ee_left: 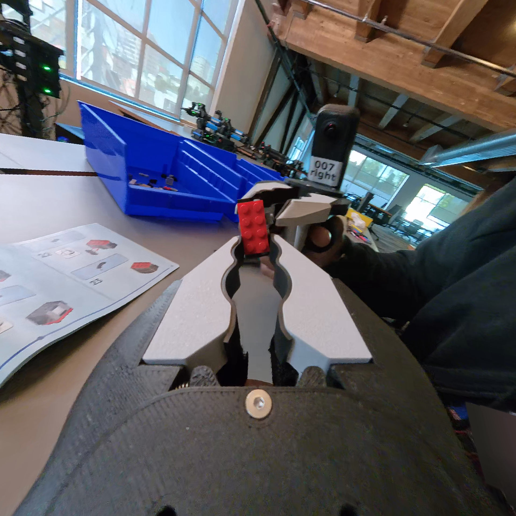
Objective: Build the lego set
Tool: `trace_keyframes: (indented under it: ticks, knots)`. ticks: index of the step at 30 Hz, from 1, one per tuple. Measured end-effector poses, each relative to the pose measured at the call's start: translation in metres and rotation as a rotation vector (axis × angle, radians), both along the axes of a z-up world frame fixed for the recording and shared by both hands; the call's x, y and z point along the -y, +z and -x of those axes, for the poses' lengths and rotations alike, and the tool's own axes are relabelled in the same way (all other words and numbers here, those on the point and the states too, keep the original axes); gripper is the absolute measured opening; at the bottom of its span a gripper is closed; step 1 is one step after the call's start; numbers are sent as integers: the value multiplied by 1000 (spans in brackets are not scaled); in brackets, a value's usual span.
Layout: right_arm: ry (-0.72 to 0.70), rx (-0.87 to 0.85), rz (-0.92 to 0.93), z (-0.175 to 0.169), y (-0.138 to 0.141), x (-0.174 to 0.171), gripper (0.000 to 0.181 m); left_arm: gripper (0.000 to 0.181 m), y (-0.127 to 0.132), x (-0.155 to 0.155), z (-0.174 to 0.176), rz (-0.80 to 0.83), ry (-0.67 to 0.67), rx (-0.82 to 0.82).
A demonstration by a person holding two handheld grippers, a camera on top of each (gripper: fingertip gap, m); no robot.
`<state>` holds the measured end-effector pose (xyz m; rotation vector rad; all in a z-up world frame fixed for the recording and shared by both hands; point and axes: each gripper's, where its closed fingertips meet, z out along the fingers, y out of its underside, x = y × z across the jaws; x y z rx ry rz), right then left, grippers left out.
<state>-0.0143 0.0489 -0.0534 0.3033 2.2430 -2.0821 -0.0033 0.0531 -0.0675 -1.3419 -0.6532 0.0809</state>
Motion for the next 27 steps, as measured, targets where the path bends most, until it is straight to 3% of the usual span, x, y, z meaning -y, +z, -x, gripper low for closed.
trace_keyframes:
  ticks: [4, 8, 13, 17, 27]
  knots:
    - [-123, 55, -53, 13, -6, 2, 27, 16, -12, 10, 16, 74, 121, 19]
    - [-253, 44, -123, 24, -16, 1, 26, 16, -15, 16, 29, 43, 205, 86]
    - [-286, 223, -83, 25, -16, 1, 26, 16, -24, 20, 46, 71, 390, 126]
    - [-375, 251, -84, 35, -16, -6, 26, 17, -19, 12, 51, 35, 546, 107]
    - [-371, 230, -76, 33, -6, -10, 26, 17, -9, -9, 46, 43, 632, 13]
